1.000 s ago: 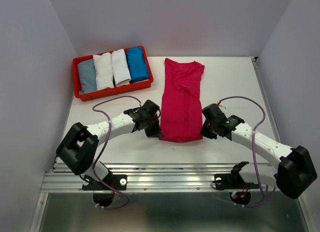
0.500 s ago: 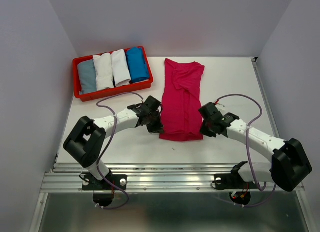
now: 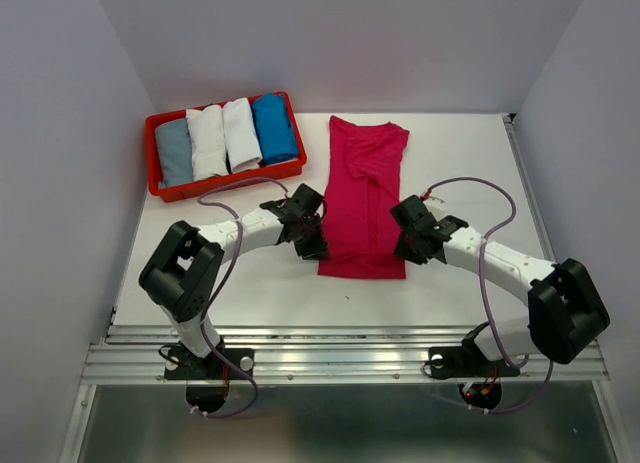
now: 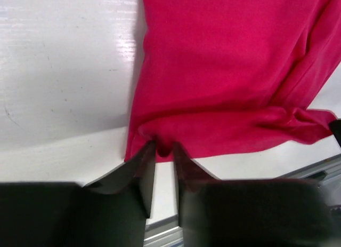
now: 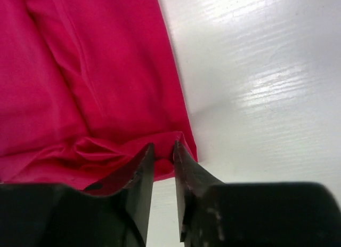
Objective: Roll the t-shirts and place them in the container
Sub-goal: Roll the T-shirt to the center of the board.
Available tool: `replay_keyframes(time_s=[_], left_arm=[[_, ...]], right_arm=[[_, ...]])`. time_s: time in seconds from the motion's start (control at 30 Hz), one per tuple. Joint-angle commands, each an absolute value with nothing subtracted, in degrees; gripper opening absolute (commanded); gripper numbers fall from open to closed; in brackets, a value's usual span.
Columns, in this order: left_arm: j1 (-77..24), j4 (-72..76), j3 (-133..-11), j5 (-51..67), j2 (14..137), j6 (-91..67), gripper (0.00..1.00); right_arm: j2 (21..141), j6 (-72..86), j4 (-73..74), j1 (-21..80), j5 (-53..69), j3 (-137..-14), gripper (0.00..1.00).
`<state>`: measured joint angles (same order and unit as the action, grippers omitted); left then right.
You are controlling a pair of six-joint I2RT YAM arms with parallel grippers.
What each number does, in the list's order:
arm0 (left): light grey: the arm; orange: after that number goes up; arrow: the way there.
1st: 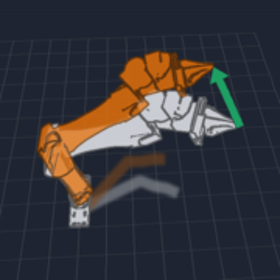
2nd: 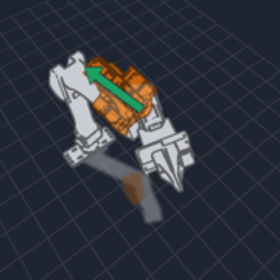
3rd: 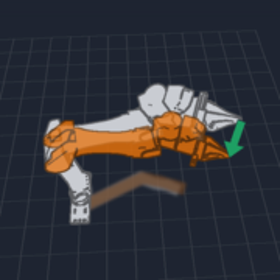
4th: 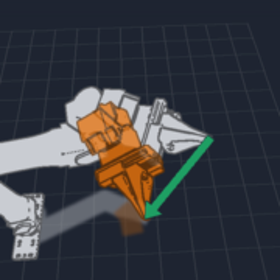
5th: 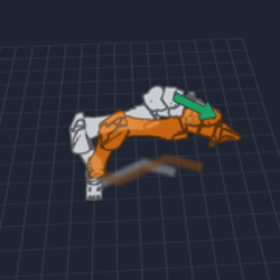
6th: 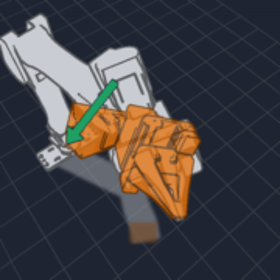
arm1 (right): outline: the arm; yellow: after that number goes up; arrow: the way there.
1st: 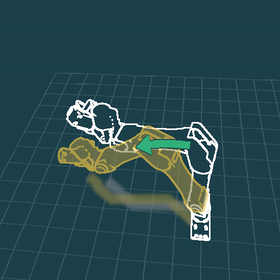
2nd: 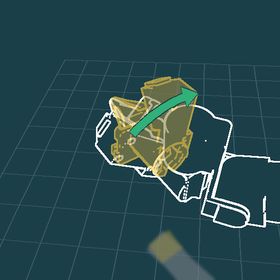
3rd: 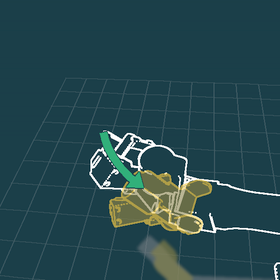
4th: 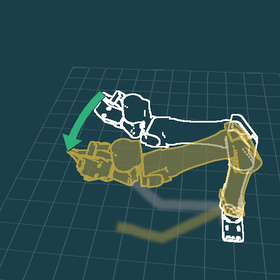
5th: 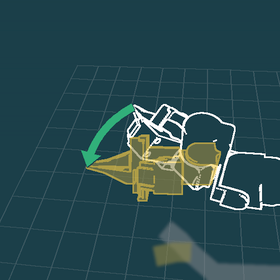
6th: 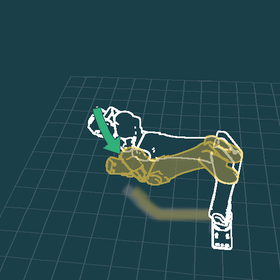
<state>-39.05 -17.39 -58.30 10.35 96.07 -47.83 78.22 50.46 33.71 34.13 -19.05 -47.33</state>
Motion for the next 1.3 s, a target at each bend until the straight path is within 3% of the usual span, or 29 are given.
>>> replay_keyframes(time_s=[0.0, 0.03, 0.07, 0.13, 0.27, 0.37, 0.4, 0.47, 0.53, 0.73, 0.93, 1.27], left_arm=[[-38.6, -19.3, -62.0, 8.4, 96.2, -46.0, 0.39], [-38.6, -21.3, -62.6, 7.3, 95.9, -45.9, 0.42], [-38.7, -22.6, -63.4, 5.6, 95.5, -45.9, 0.46], [-38.9, -26.8, -65.6, 0.4, 93.7, -46.0, 0.53], [-39.9, -30.8, -67.2, -8.3, 88.5, -46.5, 0.53], [-41.6, -30.2, -65.8, -8.2, 85.1, -46.0, 0.4], [-41.9, -29.5, -65.2, -7.2, 84.2, -45.7, 0.2], [-42.7, -26.3, -63.8, -4.5, 83.8, -45.1, 0.0], [-43.9, -22.1, -60.9, 2.3, 84.1, -44.9, 0.0], [-45.1, -13.3, -58.2, 9.3, 87.0, -45.6, 0.0], [-44.8, -11.4, -58.4, 5.6, 92.8, -44.8, 0.0], [-44.6, -11.5, -58.5, 3.2, 97.6, -44.2, 0.0]], right_arm=[[78.0, 49.6, 30.9, 32.9, -22.6, -51.9, 0.41], [77.2, 49.2, 31.1, 32.9, -22.7, -52.1, 0.52], [76.5, 49.2, 31.2, 32.9, -22.8, -52.4, 0.55], [75.0, 49.1, 31.8, 32.9, -22.9, -52.5, 0.59], [71.1, 48.5, 34.5, 32.9, -21.4, -52.0, 0.58], [69.5, 48.5, 32.8, 32.9, -16.8, -49.5, 0.42], [69.2, 48.7, 31.7, 32.9, -15.0, -48.0, 0.25], [69.5, 49.6, 29.1, 33.4, -10.7, -46.9, 0.12], [70.8, 50.4, 26.0, 34.1, -7.6, -46.0, 0.01], [76.2, 51.3, 20.0, 34.6, -1.3, -45.8, 0.01], [81.1, 49.9, 21.6, 34.6, -12.1, -46.4, 0.01], [87.8, 47.0, 23.2, 34.1, -18.5, -48.9, 0.01]])
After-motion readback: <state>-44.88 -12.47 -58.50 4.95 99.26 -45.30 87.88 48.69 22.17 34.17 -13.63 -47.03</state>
